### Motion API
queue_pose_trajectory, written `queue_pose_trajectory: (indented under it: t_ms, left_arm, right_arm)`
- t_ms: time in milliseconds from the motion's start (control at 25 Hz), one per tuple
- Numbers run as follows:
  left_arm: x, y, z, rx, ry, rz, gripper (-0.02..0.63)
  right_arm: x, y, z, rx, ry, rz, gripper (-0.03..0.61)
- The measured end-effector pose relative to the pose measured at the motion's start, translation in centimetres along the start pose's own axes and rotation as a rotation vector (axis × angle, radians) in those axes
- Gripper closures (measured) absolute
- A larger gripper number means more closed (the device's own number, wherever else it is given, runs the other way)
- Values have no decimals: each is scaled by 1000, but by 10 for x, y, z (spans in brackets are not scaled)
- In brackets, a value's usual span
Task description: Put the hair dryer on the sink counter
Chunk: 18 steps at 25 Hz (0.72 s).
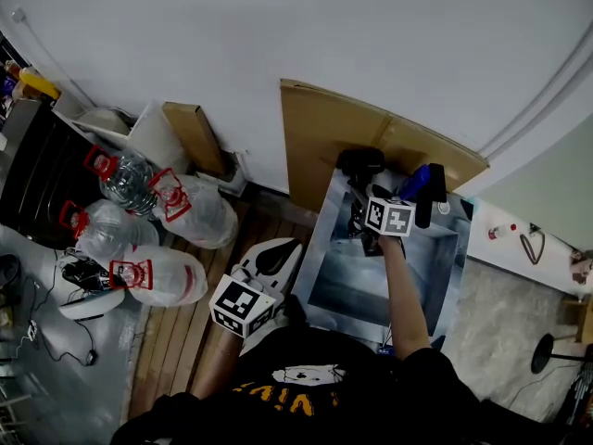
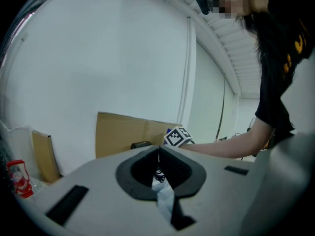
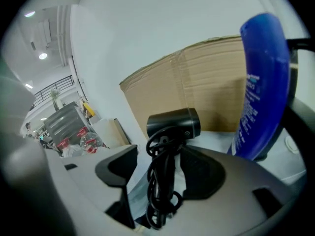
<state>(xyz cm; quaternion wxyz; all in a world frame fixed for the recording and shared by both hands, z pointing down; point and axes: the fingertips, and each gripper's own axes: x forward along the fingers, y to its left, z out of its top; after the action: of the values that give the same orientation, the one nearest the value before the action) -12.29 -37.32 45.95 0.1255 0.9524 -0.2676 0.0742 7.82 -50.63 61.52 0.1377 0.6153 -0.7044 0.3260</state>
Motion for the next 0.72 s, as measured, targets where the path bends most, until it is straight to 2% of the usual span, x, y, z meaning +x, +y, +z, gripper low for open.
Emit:
queue_pose_trajectory:
  t_ms: [320,560,720]
  left_arm:
    - [3,-6,-3,-1,1,-47,604]
    - [16,-21,-17,-17,21,-106,604]
    - [27,-35,-26,-18,39,-140,604]
  right_arm:
    - [-70,41,0,-3,-132,95,324]
    - [-133,72,-21,5,-200,157,387]
    - [-164,82,-38,19,-222,165,416]
